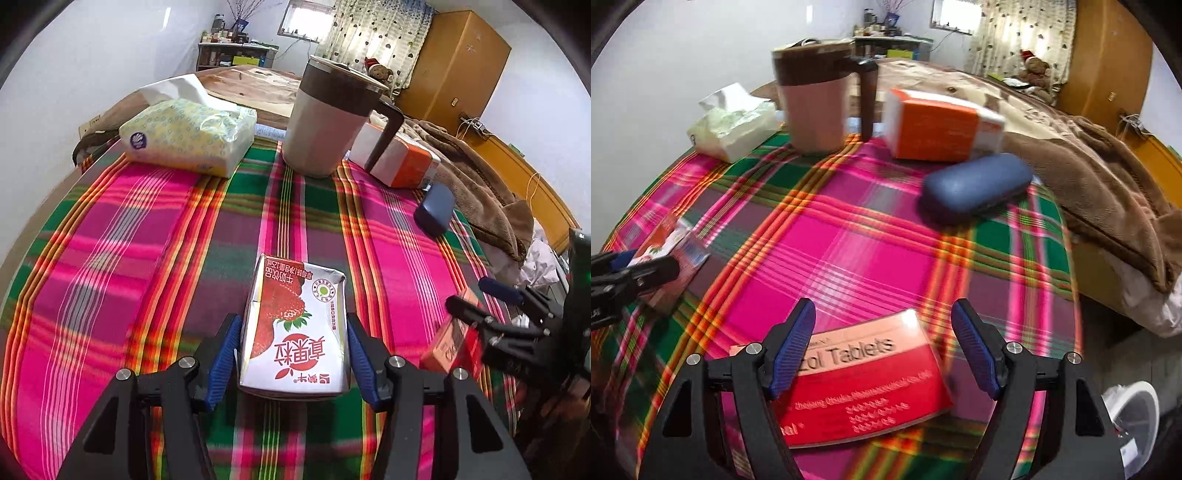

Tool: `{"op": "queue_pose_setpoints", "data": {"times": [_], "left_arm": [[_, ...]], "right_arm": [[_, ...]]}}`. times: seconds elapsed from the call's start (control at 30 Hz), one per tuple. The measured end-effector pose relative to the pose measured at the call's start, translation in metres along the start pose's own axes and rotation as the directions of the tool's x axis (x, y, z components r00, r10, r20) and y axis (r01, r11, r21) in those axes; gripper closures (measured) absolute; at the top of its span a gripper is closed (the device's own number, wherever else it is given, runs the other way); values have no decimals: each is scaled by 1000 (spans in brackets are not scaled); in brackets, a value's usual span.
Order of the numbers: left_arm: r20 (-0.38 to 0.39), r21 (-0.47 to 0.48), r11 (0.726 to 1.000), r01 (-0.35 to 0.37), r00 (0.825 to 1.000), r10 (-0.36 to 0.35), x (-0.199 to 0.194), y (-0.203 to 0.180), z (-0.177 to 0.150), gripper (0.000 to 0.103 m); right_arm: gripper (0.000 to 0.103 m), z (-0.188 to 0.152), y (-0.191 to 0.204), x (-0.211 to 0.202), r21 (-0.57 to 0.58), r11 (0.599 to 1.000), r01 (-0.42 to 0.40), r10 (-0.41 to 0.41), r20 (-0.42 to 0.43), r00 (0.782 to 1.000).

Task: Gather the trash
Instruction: 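Grasp the strawberry milk carton with the left tool while the right tool grasps the red tablets box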

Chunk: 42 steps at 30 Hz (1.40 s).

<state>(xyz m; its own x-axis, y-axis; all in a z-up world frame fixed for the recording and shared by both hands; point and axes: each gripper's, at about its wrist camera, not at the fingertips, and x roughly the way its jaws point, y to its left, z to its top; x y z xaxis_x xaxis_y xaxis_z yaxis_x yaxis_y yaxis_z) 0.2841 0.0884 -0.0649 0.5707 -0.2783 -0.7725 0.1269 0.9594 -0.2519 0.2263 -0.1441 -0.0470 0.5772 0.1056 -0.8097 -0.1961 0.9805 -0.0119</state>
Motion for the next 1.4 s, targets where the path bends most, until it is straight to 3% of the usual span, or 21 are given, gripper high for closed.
{"op": "queue_pose_setpoints", "data": {"times": [0.03, 0.17, 0.27, 0.3, 0.43, 0.53, 0.73, 0.97, 1.4], "left_arm": [[0, 1, 1000, 0, 1000, 0, -3, 0, -3, 47], [-2, 4, 1000, 6, 1000, -6, -10, -3, -14, 46], [-4, 7, 1000, 18, 1000, -18, -14, -7, -20, 46], [-4, 7, 1000, 20, 1000, -20, -15, -8, -22, 46], [-4, 6, 1000, 19, 1000, -19, -18, -8, -26, 46], [-3, 4, 1000, 16, 1000, -16, -20, -8, -28, 46], [-1, -2, 1000, 16, 1000, -16, -20, -4, -28, 46], [2, -10, 1000, 16, 1000, -16, -20, -2, -29, 46], [-6, 34, 998, -49, 999, 49, -15, -14, -32, 46]], "right_arm": [[26, -3, -7, -2, 27, 999, -18, 18, -14, 1000], [26, -12, -25, -9, 143, 989, 37, -36, -9, 999], [26, -24, -35, -28, 272, 962, 34, -52, 59, 997], [26, -28, -36, -32, 303, 953, 19, -41, 67, 997], [26, -34, -32, -21, 389, 912, -134, 130, 37, 991], [26, -28, -25, -5, 422, 895, -147, 156, 12, 988], [26, -7, -4, 8, 406, 907, -108, 119, -1, 993], [26, -1, 41, 20, 209, 978, 4, 6, -46, 999], [26, -24, 43, 6, 155, 985, 74, -70, -27, 997]]}}
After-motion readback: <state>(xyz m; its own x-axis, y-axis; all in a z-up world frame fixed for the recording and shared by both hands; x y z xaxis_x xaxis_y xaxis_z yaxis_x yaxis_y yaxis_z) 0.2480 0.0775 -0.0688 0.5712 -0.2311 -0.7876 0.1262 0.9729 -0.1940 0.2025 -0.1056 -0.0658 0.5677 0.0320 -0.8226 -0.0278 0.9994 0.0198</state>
